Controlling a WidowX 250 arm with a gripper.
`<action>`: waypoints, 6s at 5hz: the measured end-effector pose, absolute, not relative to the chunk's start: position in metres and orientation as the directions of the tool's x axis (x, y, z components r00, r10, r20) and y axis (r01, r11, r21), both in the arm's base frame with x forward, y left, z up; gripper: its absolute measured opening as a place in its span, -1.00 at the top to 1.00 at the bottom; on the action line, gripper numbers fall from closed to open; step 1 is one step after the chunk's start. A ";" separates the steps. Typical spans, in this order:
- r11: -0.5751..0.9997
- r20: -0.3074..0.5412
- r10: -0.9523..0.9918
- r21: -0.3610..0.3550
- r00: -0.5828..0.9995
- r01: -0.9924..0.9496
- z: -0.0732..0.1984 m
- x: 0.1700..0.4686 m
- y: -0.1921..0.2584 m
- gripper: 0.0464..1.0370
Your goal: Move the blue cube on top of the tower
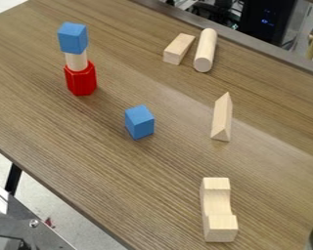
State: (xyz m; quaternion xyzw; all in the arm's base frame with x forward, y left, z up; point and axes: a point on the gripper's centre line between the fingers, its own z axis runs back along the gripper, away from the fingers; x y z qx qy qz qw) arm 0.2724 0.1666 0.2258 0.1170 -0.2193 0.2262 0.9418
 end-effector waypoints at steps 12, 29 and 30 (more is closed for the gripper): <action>0.847 0.244 -0.525 0.240 0.816 0.474 0.072 0.238 0.048 -0.92; 0.986 0.238 -0.162 0.084 0.958 0.146 0.195 0.311 0.131 -0.04; 0.993 0.217 -0.107 0.077 0.970 0.092 0.198 0.311 0.151 -0.04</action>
